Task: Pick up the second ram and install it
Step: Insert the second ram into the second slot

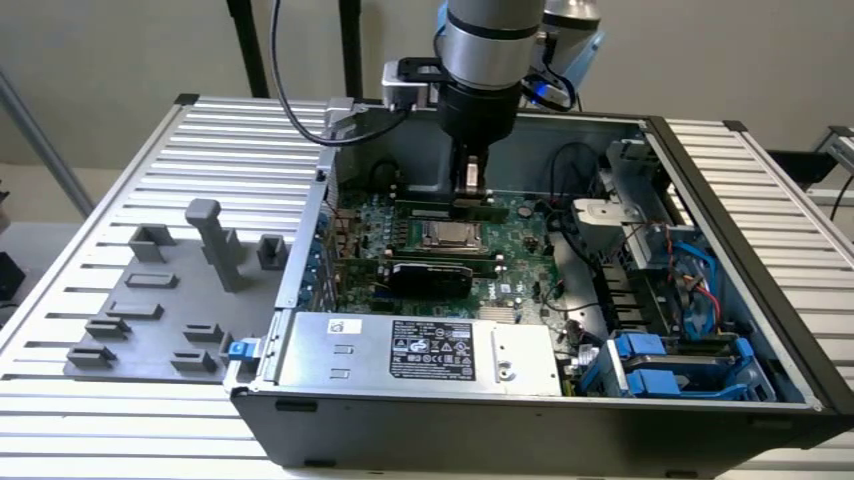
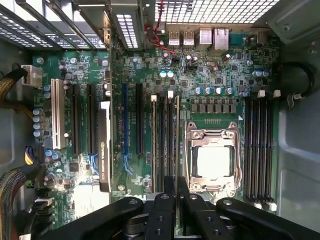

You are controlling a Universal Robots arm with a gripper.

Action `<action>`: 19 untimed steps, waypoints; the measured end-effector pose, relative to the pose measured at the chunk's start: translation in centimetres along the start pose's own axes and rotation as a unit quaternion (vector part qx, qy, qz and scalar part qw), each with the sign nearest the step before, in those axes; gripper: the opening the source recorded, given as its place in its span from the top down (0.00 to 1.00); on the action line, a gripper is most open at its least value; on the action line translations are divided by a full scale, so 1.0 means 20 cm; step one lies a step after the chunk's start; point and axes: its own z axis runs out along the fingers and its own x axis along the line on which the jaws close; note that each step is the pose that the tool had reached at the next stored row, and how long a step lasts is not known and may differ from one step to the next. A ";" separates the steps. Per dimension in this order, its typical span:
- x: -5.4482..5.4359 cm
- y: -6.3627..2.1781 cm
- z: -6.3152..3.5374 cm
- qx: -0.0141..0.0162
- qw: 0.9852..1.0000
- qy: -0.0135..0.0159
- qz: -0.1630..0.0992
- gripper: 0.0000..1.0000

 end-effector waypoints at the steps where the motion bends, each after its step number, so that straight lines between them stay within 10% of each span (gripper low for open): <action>1: 0.00 0.003 0.010 0.000 1.000 0.000 0.001 0.86; 19: -0.02 0.013 0.175 0.001 1.000 0.000 0.003 0.86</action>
